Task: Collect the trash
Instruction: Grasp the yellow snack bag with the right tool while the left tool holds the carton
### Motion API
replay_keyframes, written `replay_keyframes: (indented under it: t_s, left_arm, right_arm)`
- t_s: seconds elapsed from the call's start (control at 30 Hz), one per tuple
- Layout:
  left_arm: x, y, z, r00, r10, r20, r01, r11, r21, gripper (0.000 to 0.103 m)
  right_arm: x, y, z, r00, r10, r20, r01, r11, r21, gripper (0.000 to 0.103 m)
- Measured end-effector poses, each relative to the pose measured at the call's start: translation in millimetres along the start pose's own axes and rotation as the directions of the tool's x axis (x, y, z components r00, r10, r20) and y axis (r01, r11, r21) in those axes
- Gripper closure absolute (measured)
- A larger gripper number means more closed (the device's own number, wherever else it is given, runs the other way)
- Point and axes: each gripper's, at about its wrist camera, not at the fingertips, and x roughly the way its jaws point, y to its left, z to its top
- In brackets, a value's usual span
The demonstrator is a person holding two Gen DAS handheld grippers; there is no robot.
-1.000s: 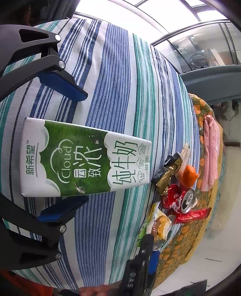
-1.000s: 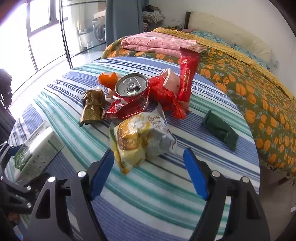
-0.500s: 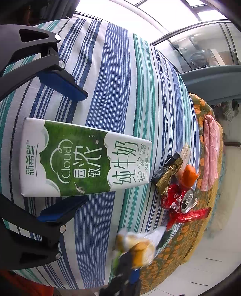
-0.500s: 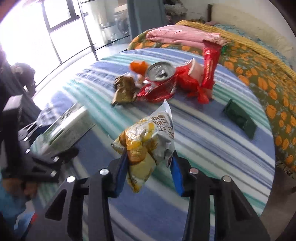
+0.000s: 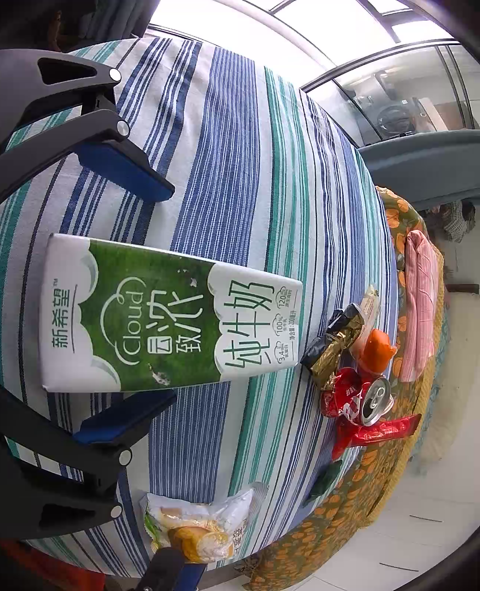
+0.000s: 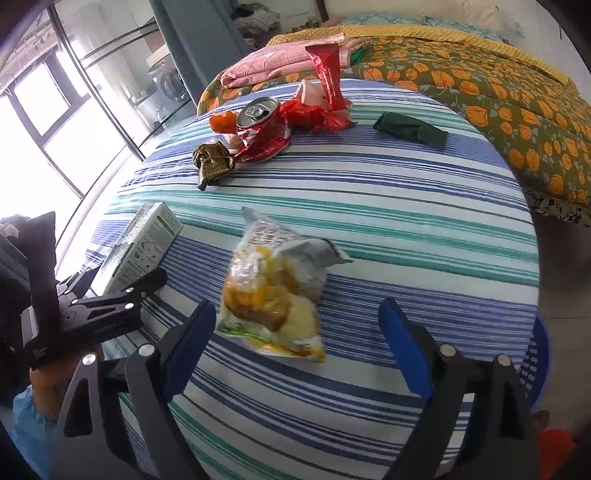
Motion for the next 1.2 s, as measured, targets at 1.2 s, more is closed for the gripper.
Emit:
replay_keyframes:
  t_s: [1.2]
  left_arm:
    - [-12.7, -5.8, 32.3, 0.99, -0.134, -0.053, 0.141, 0.976, 0.164, 0.005]
  right_arm:
    - [-14.0, 17.4, 15.6, 0.998, -0.057, -0.006, 0.053, 0.958, -0.283, 0.016]
